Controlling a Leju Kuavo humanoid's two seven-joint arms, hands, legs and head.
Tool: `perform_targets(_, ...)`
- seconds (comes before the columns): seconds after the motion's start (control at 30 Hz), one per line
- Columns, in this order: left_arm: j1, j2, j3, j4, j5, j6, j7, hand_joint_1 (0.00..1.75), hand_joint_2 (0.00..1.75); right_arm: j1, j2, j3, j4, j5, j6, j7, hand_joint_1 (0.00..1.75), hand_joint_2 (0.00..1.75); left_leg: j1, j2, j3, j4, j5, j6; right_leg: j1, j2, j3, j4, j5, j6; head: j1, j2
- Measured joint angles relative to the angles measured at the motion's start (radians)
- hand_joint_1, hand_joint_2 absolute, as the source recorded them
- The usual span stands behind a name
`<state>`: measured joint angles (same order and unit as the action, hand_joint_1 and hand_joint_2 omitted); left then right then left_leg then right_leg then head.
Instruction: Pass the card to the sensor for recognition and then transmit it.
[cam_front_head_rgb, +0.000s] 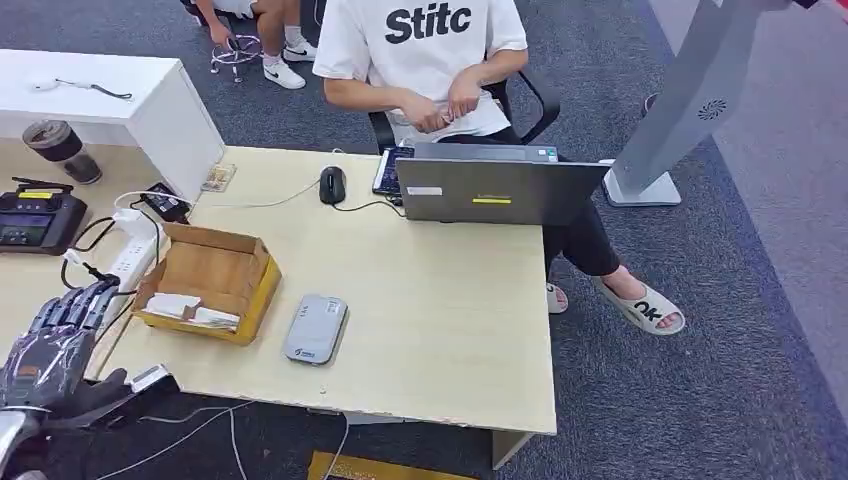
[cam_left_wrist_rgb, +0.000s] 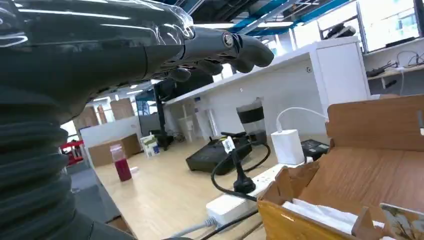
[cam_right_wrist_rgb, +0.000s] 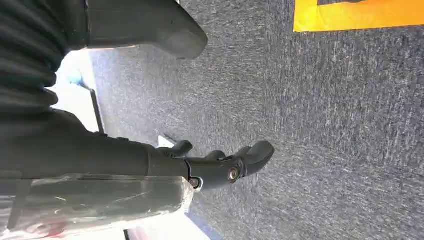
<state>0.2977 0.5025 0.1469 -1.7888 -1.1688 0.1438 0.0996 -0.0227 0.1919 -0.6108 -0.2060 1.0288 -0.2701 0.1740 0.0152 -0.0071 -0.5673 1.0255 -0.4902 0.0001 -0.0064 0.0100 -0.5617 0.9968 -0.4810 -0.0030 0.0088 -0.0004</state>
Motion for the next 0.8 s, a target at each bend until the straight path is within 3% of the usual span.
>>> perform_targets(0.37,-0.063,-0.070,0.004,0.105,0.008,0.016,-0.073,0.00,1.75,0.000,0.000,0.012,0.000,0.035,0.004,0.000,0.00,1.75,0.000,0.000,0.000,0.000,0.000,0.000,0.000,0.000,0.000,0.000,0.000,0.000,0.000,0.000)
perform_targets(0.5,-0.123,-0.101,0.004,0.169,0.025,0.040,-0.109,0.00,1.75,-0.002,0.000,0.019,0.000,0.051,0.005,-0.008,0.00,1.75,0.000,-0.002,0.000,0.000,0.001,-0.001,0.000,-0.001,0.000,0.000,0.000,0.000,0.000,0.000)
perform_targets(0.8,-0.240,-0.150,-0.035,0.297,0.008,0.086,-0.127,0.00,1.75,-0.007,-0.001,0.032,0.000,0.071,0.005,-0.010,0.00,1.75,0.000,-0.001,0.000,0.000,0.001,-0.001,0.000,0.000,0.000,0.000,0.001,-0.001,0.000,0.000)
